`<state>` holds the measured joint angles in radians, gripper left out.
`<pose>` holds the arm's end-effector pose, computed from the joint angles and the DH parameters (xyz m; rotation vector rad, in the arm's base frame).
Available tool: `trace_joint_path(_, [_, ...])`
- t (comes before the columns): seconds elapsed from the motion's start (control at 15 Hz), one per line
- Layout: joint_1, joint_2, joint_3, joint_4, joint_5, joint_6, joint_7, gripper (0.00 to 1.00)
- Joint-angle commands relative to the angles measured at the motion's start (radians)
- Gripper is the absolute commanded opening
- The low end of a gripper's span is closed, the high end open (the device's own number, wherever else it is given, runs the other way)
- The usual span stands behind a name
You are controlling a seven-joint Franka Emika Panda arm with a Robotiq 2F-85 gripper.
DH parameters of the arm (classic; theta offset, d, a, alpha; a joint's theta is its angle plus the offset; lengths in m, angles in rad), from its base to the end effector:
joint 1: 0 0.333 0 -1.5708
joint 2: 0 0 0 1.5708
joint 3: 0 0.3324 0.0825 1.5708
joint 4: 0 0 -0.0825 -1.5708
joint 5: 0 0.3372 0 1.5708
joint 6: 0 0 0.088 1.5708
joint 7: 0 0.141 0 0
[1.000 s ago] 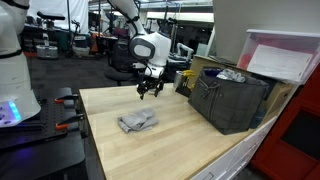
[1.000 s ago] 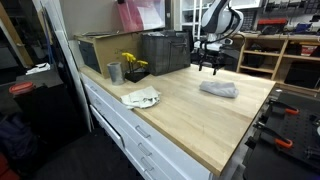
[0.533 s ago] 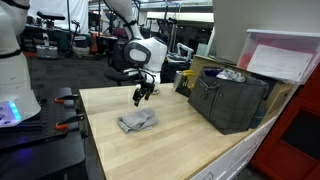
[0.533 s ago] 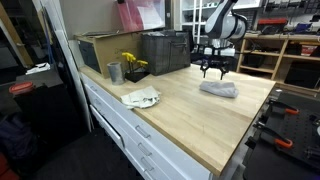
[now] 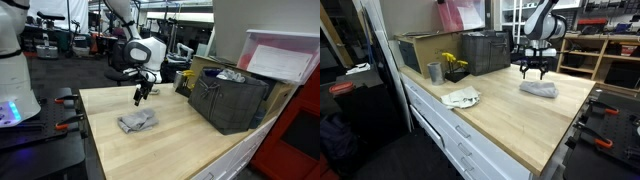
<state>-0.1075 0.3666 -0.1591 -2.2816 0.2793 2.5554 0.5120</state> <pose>0.4859 -0.1332 0.2096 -2.6798 1.4816 0.1401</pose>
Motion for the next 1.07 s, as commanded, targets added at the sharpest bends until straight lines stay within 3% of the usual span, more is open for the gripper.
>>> trace_joint_path(0.0, [-0.005,0.06,-0.056,0.064,-0.101,0.025,-0.058,1.0])
trace_joint_path(0.2, [-0.057,0.095,-0.081,0.112,-0.162,0.038,-0.195,1.0])
trace_joint_path(0.4, [-0.204,0.14,0.027,0.178,-0.098,0.014,-0.455,1.0])
trace_joint_path(0.6, [-0.281,0.189,0.092,0.224,-0.04,-0.033,-0.672,1.0])
trace_joint_path(0.73, [-0.316,0.219,0.119,0.246,-0.04,-0.082,-0.784,1.0])
trace_joint_path(1.0, [-0.322,0.251,0.092,0.282,-0.106,-0.234,-0.89,1.0])
